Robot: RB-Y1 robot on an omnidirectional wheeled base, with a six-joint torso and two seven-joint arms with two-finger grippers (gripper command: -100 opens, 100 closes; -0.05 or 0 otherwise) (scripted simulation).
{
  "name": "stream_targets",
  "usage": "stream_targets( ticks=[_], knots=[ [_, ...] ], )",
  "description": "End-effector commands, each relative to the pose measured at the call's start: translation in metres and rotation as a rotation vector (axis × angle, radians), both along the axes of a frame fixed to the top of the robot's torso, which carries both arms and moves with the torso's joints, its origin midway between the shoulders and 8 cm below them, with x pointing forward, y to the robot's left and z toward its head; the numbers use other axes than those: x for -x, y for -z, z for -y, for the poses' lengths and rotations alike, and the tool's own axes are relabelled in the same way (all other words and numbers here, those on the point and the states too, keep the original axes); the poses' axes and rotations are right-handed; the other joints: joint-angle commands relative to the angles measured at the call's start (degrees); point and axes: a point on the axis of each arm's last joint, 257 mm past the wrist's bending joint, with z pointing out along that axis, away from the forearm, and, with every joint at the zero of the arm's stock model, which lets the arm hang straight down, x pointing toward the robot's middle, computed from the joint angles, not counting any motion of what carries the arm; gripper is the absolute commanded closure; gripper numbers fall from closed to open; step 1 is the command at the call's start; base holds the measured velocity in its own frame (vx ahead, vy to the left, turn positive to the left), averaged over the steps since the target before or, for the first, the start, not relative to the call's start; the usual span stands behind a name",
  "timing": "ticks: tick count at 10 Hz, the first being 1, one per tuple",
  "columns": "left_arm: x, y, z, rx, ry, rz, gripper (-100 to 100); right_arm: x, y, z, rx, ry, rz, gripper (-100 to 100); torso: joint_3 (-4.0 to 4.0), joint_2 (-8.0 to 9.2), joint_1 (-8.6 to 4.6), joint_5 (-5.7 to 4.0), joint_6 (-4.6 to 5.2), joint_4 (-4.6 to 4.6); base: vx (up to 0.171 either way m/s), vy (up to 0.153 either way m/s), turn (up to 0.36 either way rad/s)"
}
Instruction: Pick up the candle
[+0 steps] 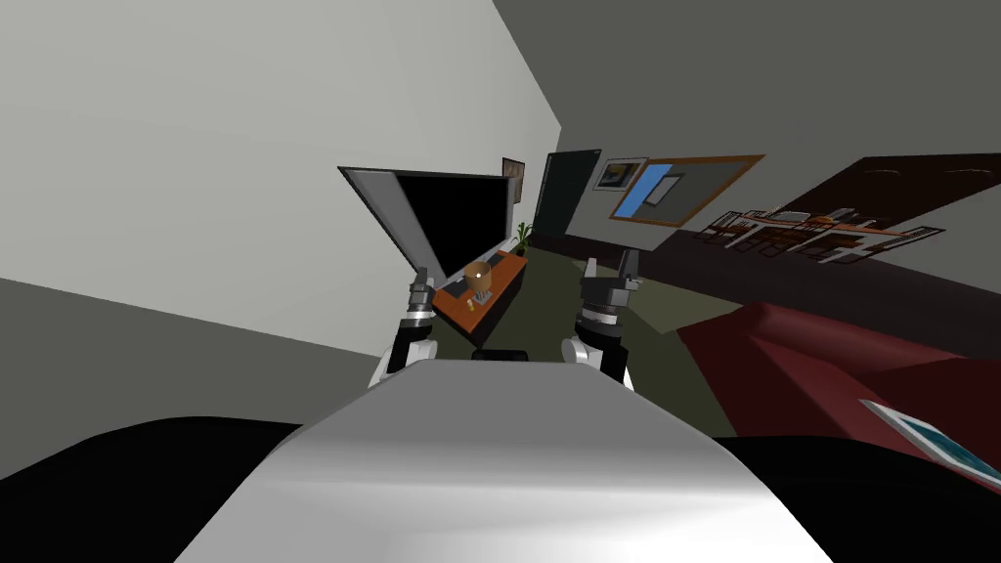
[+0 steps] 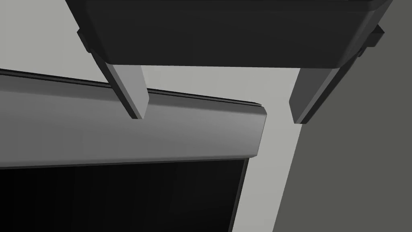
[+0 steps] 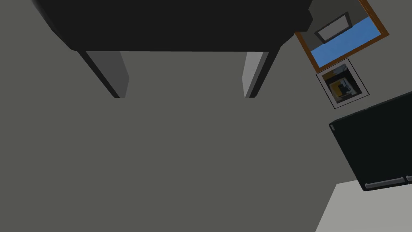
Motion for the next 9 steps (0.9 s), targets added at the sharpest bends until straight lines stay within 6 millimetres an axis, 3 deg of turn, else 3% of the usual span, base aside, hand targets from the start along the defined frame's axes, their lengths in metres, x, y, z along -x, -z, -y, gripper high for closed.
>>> stream_targets(
  ticks=[1,4,9],
  knots=[
    [-0.005,0.028,-0.006,-0.034,-0.010,-0.070,-100,0.000,0.000,0.000,0.000,0.000,0.000,0,0.00,0.00,0.00,0.00,0.00,0.00,-0.003,-0.025,-0.078],
    [-0.005,0.084,-0.013,-0.094,-0.028,-0.207,-100,0.000,0.000,0.000,0.000,0.000,0.000,0,0.08,0.14,0.14,0.03,-0.02,0.03,-0.016,-0.012,-0.078],
    [-0.005,0.085,-0.013,-0.094,-0.028,-0.209,-100,0.000,0.000,0.000,0.000,0.000,0.000,0,0.04,0.05,0.14,0.03,-0.04,0.02,0.001,-0.009,-0.006]
  ],
)
